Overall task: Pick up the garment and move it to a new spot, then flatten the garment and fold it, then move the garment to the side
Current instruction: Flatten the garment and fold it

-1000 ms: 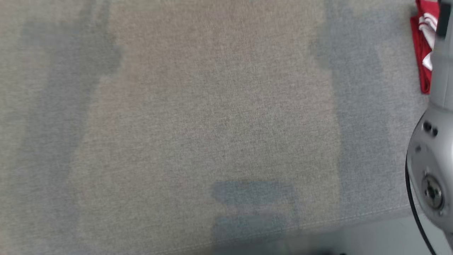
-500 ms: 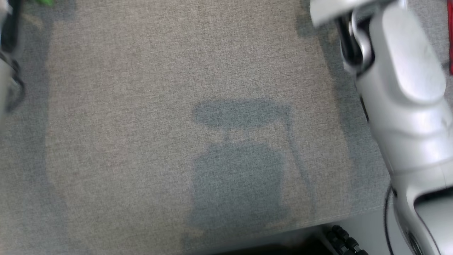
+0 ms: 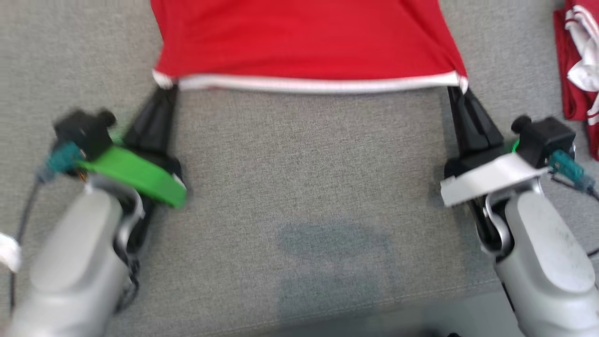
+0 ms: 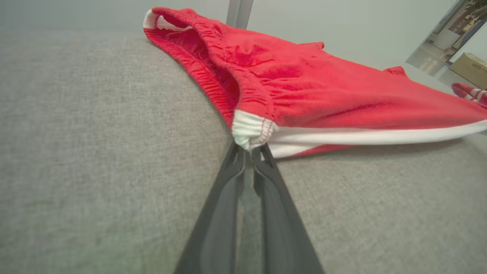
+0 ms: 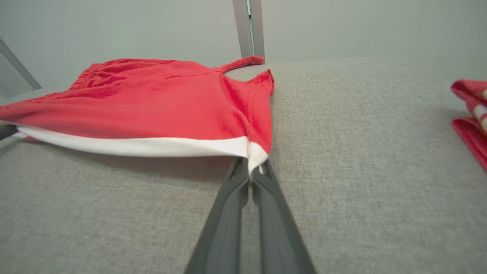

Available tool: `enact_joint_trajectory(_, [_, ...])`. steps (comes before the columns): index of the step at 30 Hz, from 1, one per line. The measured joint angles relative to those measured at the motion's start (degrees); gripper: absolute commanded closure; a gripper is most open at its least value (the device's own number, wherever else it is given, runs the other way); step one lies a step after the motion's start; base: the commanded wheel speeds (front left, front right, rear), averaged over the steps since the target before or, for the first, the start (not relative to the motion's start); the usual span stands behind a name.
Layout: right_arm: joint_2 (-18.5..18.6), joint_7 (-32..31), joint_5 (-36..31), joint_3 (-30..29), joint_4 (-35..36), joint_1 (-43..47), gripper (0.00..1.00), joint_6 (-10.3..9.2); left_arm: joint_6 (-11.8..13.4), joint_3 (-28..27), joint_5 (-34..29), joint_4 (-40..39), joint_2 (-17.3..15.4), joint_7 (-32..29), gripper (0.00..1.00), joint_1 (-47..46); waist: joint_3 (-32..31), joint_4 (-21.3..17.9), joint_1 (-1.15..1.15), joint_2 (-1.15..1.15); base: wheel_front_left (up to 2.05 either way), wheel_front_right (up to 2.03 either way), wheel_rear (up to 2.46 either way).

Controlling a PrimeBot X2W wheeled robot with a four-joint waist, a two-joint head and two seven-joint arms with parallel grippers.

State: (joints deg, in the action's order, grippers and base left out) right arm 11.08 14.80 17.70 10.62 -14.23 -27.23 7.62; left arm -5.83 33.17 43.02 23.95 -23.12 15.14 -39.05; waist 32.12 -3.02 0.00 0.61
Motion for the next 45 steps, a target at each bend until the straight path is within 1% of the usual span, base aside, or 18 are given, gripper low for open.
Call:
enact_joint_trajectory(2, [0.0,-1.0,2.5,0.3,1.2,3.7,1.0,-0.03,1.2,0.4,-0.3,-2.1,0.7,0.0,1.0,5.6,-2.2,0.1,0.0,0.0,0.0,0.0,0.0])
enact_joint_trajectory(4, [0.8,-1.8,4.0,1.1,2.2,7.4,1.0,-0.04,2.8,0.7,-0.5,-4.1,0.9,0.0,1.0,11.4,-4.6,0.2,0.0,0.0,0.0,0.0,0.0])
enact_joint_trajectory(6, [2.4,-2.5,5.2,0.7,3.1,11.2,1.0,-0.01,4.7,0.8,-0.1,-6.6,1.2,0.0,1.0,17.5,-7.1,0.1,0.0,0.0,0.0,0.0,0.0])
enact_joint_trajectory(9, [3.8,-3.1,6.2,-0.6,4.1,17.3,1.0,0.04,7.5,1.0,0.8,-10.7,1.6,0.0,1.0,26.1,-10.9,0.1,0.0,0.0,0.0,0.0,0.0])
enact_joint_trajectory(12, [4.0,-4.3,8.6,-1.8,5.6,23.3,1.0,0.22,10.4,0.7,1.8,-15.0,1.8,0.0,1.0,33.6,-14.6,0.1,0.0,0.0,0.0,0.0,0.0])
enact_joint_trajectory(14, [4.1,-5.2,9.6,-2.6,6.7,26.5,1.0,0.29,11.3,0.3,4.8,-17.8,2.7,-0.1,1.0,38.2,-16.7,0.0,0.0,0.0,0.0,0.0,0.0])
enact_joint_trajectory(16, [4.4,-6.0,10.9,-3.3,8.2,30.0,1.0,0.38,12.6,1.0,4.6,-19.7,2.6,-0.3,1.0,41.3,-18.6,0.0,0.0,0.0,0.0,0.0,0.0])
enact_joint_trajectory(20, [4.5,-7.0,12.8,-5.6,12.0,36.8,1.0,0.38,13.7,1.7,6.3,-23.7,3.5,-0.4,1.0,46.1,-21.3,0.3,-0.01,0.0,0.0,0.0,0.0])
enact_joint_trajectory(24, [4.0,-8.0,14.0,-7.4,14.8,37.4,1.0,0.36,14.1,2.0,6.9,-26.1,3.8,-0.9,1.0,47.4,-21.6,0.9,0.0,0.0,0.0,0.0,0.0])
enact_joint_trajectory(27, [3.9,-9.3,13.4,-8.1,15.6,34.5,1.0,0.33,14.5,2.3,6.7,-27.4,3.5,-3.1,1.0,45.8,-20.7,1.2,0.0,0.0,0.0,0.0,0.0])
enact_joint_trajectory(31, [3.6,-11.2,12.8,-7.5,13.7,25.1,1.0,0.01,15.1,0.8,6.8,-29.5,3.1,-5.9,1.0,39.6,-18.2,1.7,-0.01,0.0,0.0,0.0,0.0])
enact_joint_trajectory(36, [3.5,-12.5,11.4,-4.6,5.7,8.6,1.0,-0.05,15.4,-0.6,6.9,-31.2,2.4,-11.2,1.0,30.0,-13.3,2.7,0.0,0.0,0.0,0.0,0.0])
enact_joint_trajectory(39, [3.7,-12.3,10.8,-3.7,0.2,0.3,1.0,-0.07,15.7,-0.9,6.8,-31.1,2.7,-14.4,1.0,23.9,-10.4,3.8,0.0,0.0,0.0,0.0,0.0])
enact_joint_trajectory(42, [4.2,-12.2,9.9,-2.2,-5.8,-6.9,1.0,-0.07,16.5,-1.8,7.3,-29.7,4.4,-16.4,1.0,18.5,-8.2,5.5,0.0,0.0,0.0,0.0,0.0])
enact_joint_trajectory(45, [4.4,-12.3,9.0,0.8,-11.0,-12.9,1.0,-0.07,17.0,-2.4,7.8,-27.8,5.5,-17.7,1.0,14.8,-6.6,7.6,0.0,0.0,0.0,0.0,0.0])
